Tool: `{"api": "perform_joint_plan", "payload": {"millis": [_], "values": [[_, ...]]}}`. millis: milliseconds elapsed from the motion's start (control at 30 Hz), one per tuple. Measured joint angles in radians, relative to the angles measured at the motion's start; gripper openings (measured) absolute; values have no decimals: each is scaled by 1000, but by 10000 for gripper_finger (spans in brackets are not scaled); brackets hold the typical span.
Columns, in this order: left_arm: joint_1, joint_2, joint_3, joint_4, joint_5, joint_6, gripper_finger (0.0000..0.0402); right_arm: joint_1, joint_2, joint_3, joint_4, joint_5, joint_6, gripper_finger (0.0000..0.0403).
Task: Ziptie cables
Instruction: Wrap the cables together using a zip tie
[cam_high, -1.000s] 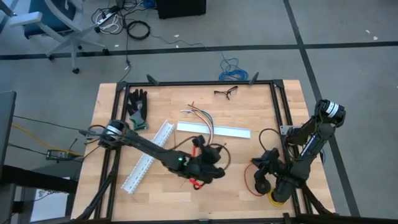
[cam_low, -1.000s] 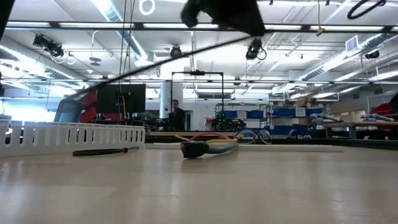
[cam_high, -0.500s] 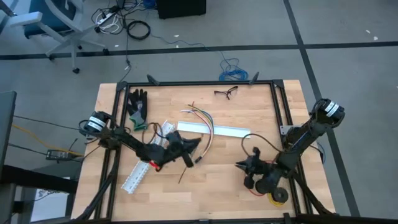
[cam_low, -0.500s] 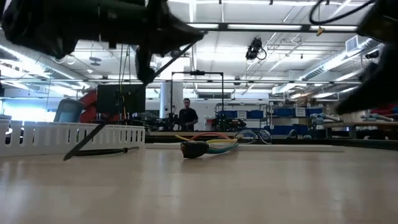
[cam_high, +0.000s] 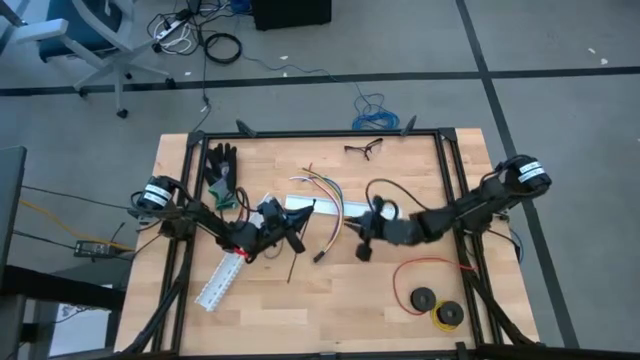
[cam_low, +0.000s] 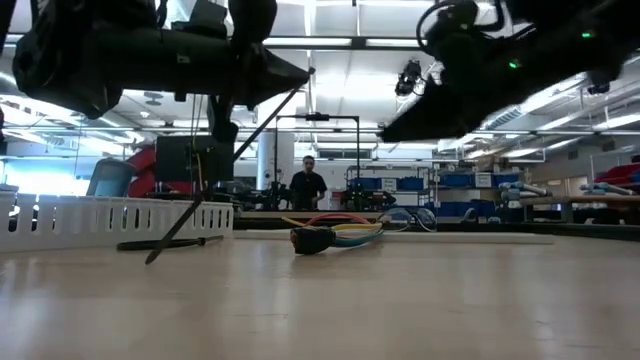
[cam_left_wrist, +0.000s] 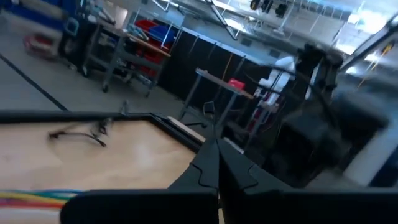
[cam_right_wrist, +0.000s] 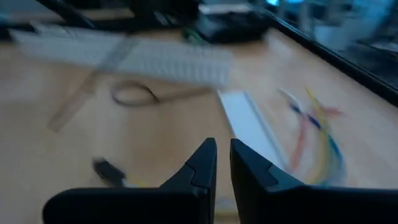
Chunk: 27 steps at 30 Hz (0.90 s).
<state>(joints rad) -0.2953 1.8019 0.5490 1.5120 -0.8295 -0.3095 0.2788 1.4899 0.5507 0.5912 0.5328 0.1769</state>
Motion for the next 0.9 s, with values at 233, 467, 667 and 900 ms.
{"api": "perform_joint_plan", "payload": {"millis": [233, 467, 667, 900], "values": [[1, 0, -8, 5, -13, 94, 0, -197, -30, 0, 106, -400, -37, 35], [2, 1, -137, 56, -27, 76, 0, -491, -178, 1, -112, -824, -10, 35], [34, 7, -179, 53, 178, 125, 0, -538, -129, 1, -89, -1023, 64, 35], [93, 7, -149, 41, 255, 149, 0, -429, -3, 12, 172, -847, -22, 35]]}}
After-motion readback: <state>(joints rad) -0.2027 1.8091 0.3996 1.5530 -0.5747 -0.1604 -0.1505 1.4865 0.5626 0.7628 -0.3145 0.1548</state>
